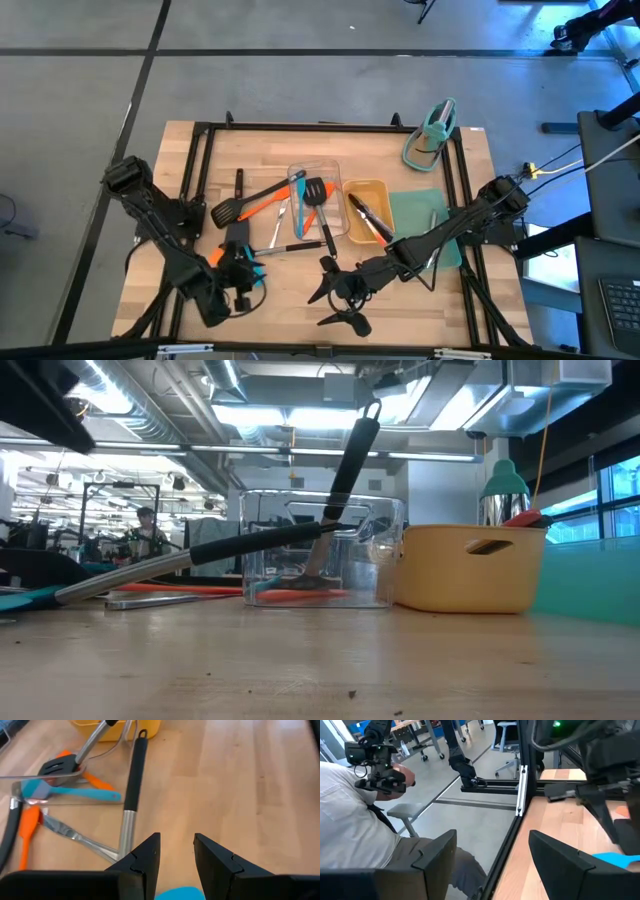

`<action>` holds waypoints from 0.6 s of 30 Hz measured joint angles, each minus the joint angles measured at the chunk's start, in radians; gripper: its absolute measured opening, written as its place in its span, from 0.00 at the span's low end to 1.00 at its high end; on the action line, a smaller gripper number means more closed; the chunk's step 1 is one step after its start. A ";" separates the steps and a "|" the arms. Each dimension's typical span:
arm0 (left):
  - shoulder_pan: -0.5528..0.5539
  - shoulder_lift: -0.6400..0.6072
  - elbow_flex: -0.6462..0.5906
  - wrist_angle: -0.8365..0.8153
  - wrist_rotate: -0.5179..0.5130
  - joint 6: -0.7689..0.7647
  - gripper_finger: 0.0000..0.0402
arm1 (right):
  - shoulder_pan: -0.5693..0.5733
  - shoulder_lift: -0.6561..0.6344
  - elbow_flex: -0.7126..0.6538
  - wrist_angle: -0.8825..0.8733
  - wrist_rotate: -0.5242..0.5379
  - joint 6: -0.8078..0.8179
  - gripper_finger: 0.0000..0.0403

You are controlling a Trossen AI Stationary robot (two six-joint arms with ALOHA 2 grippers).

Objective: Pick & Place Kitchen Items
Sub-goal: Put the black spatula into the transparent bin

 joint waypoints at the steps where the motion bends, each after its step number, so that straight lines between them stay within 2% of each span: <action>1: 0.012 0.000 0.000 -0.001 0.009 0.014 0.28 | 0.000 0.000 0.000 0.000 0.000 0.000 0.63; 7: 0.052 0.000 0.000 0.000 0.047 0.047 0.28 | 0.000 0.000 0.000 -0.011 0.002 0.000 0.63; 13: 0.077 0.000 0.000 0.000 0.009 0.163 0.29 | 0.000 0.000 0.000 -0.023 0.002 0.001 0.63; 18: 0.128 0.000 0.000 0.031 0.040 0.249 0.36 | 0.000 0.000 0.000 -0.023 0.002 0.001 0.63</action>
